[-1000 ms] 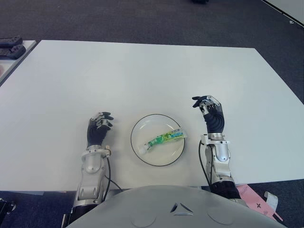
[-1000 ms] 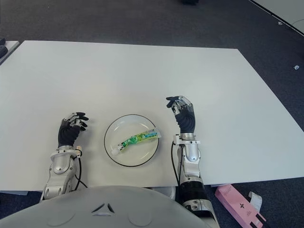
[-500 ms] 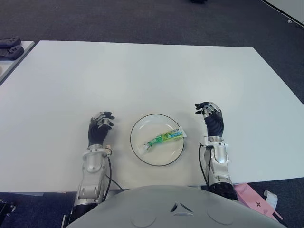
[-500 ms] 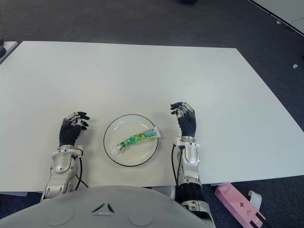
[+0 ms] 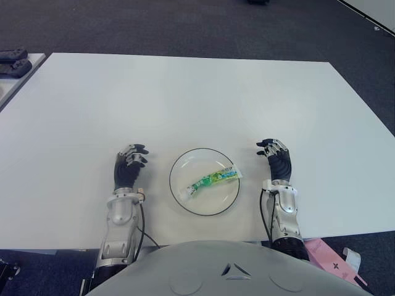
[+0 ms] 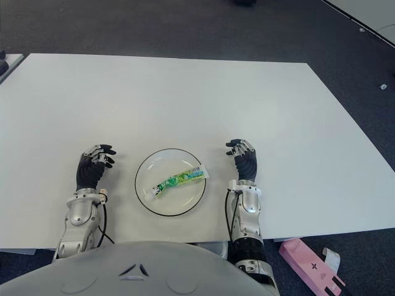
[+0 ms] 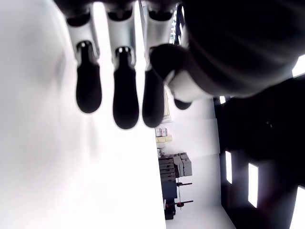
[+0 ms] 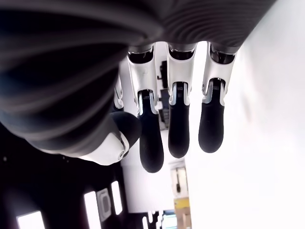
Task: Put the toothpaste on the table into the plate.
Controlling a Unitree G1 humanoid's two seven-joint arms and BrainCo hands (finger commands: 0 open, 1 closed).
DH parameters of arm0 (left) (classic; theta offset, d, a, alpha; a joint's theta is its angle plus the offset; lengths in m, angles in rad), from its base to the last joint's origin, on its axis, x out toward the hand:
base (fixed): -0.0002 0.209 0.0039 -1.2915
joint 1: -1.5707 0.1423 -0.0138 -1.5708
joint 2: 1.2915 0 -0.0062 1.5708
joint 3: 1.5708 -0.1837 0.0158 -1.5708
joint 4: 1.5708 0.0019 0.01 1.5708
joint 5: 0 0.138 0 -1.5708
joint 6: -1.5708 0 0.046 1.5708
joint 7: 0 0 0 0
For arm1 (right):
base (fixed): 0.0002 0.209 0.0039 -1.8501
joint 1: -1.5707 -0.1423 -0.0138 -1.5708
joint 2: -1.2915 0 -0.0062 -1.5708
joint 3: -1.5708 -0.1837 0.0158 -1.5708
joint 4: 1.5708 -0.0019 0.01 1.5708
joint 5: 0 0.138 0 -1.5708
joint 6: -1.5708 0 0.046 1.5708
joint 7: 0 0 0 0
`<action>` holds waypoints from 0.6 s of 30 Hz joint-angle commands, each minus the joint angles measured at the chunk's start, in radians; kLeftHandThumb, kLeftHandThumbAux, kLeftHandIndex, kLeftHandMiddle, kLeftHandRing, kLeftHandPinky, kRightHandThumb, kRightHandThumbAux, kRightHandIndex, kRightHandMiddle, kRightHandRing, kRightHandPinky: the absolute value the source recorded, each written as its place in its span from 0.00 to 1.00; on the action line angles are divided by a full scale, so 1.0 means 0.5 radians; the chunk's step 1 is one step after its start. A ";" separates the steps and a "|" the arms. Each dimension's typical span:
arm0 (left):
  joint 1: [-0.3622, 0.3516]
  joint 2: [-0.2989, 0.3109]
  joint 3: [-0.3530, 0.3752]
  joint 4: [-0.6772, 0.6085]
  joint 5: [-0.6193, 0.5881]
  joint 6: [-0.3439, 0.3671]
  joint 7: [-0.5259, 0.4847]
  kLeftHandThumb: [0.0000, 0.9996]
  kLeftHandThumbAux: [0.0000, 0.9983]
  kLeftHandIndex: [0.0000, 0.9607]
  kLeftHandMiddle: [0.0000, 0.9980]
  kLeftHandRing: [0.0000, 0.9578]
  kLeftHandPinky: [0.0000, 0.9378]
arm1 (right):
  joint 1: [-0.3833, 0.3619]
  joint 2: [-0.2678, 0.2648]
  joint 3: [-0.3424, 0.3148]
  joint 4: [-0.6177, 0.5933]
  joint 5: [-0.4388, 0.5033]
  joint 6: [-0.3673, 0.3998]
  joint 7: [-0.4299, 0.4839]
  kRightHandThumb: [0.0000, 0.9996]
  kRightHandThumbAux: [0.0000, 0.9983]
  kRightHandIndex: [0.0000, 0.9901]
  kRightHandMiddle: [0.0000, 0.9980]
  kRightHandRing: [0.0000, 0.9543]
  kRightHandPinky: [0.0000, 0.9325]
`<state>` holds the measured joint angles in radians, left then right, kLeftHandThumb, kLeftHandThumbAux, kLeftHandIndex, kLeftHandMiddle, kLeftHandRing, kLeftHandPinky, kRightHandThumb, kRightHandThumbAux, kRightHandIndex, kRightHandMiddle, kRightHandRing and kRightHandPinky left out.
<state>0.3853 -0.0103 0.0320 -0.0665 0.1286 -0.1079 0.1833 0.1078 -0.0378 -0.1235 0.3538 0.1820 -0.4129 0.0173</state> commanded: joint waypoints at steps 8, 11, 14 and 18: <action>-0.001 -0.003 -0.009 0.033 0.001 0.018 -0.014 0.83 0.68 0.41 0.49 0.62 0.62 | 0.053 0.021 0.000 -0.036 -0.018 0.174 0.021 0.71 0.73 0.44 0.51 0.53 0.54; 0.000 -0.004 -0.011 0.030 0.003 0.021 -0.011 0.83 0.69 0.41 0.49 0.62 0.62 | 0.067 0.026 0.005 -0.052 -0.023 0.179 0.027 0.71 0.73 0.44 0.52 0.53 0.54; 0.001 -0.008 -0.015 0.024 0.004 0.029 -0.009 0.83 0.69 0.41 0.49 0.62 0.62 | 0.088 0.032 0.013 -0.079 -0.038 0.190 0.024 0.71 0.73 0.44 0.52 0.53 0.53; 0.001 -0.012 -0.017 0.021 0.004 0.042 -0.007 0.83 0.69 0.41 0.49 0.62 0.61 | 0.128 0.036 0.035 -0.136 -0.079 0.229 0.013 0.71 0.73 0.43 0.52 0.53 0.53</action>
<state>0.3852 -0.0132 0.0242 -0.0666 0.1289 -0.1042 0.1833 0.1431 -0.0288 -0.1152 0.2891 0.1594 -0.3448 0.0284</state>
